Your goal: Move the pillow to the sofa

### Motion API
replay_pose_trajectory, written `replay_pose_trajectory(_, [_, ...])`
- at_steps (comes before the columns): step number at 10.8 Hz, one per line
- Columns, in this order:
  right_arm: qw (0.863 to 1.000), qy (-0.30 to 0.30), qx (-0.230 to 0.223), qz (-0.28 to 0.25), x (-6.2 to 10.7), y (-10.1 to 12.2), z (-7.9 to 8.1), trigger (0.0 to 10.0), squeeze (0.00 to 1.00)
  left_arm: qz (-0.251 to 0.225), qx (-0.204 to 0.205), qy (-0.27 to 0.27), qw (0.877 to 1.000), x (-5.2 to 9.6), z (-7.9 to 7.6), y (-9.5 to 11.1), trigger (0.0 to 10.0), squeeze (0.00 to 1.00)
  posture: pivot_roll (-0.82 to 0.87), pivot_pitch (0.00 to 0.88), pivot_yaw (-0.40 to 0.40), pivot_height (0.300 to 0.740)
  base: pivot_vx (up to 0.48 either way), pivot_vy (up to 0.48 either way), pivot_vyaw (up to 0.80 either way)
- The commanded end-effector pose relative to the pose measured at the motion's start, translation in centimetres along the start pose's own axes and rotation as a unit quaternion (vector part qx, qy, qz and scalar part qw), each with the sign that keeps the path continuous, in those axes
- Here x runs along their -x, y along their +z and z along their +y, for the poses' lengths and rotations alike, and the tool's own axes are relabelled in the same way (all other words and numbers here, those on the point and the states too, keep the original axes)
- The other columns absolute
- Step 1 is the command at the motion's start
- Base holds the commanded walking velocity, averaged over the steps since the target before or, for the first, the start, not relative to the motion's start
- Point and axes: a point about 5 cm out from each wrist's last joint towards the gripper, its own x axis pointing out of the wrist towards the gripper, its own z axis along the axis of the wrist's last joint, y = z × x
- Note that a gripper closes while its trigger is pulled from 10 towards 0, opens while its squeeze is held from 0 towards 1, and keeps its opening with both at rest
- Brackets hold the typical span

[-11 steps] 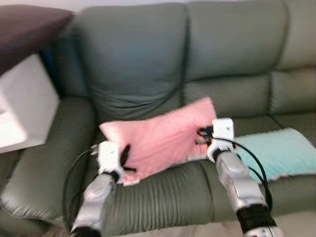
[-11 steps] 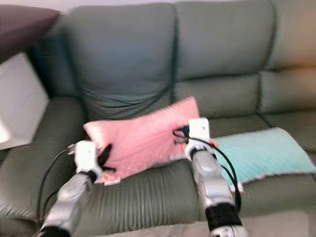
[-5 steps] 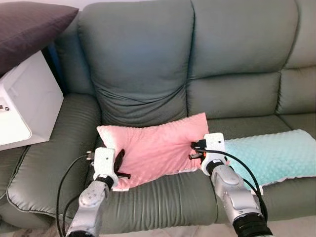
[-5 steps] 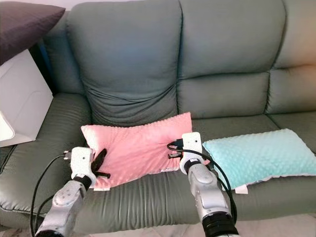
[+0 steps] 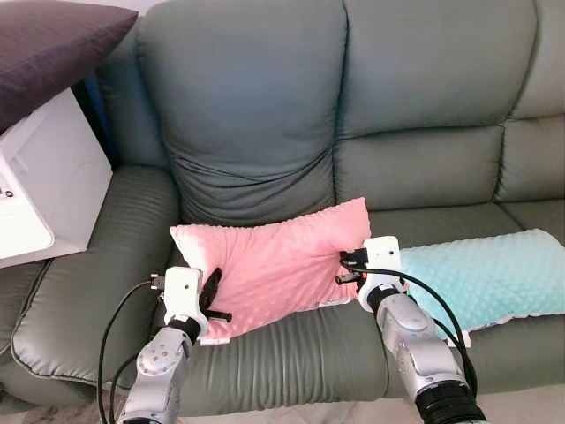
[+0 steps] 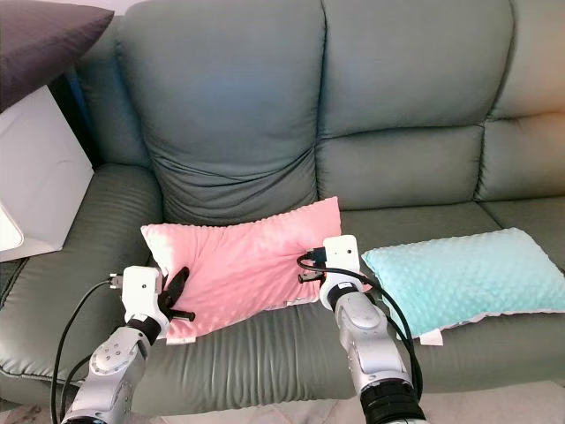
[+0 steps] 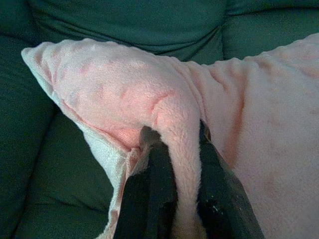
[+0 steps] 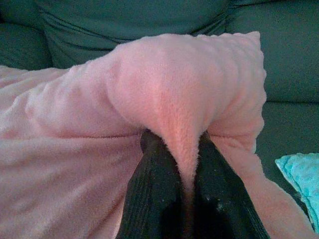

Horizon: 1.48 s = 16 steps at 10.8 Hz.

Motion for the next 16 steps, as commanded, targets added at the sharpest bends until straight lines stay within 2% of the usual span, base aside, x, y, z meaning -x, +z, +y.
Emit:
replay_pose_trajectory(1, [1.0,0.009,0.007,-0.017,-0.3,0.8,0.4,10.0,0.0,-0.012,-0.007,-0.01,1.0,-0.1,-0.1,0.5,10.0,0.0,-0.23,0.125,0.059,0.74,0.0,0.0,0.0])
replay_pose_trajectory(4, [1.0,0.011,0.007,-0.018,-0.3,0.9,0.5,10.0,0.0,-0.006,-0.004,-0.013,1.0,0.2,-0.2,0.1,10.0,0.0,-0.23,0.124,0.057,0.74,0.0,0.0,0.0])
replay_pose_trajectory(9, [1.0,0.012,0.009,-0.017,-0.4,1.0,0.4,10.0,0.0,-0.003,0.0,-0.02,1.0,0.2,-0.4,0.0,10.0,0.0,-0.23,0.123,0.056,0.74,0.279,0.0,0.0])
replay_pose_trajectory(16, [1.0,0.007,0.009,-0.017,-0.3,0.9,0.3,10.0,0.0,0.008,-0.007,-0.02,1.0,0.6,-0.2,-0.6,10.0,0.0,-0.23,0.121,0.06,0.74,0.0,0.0,0.0])
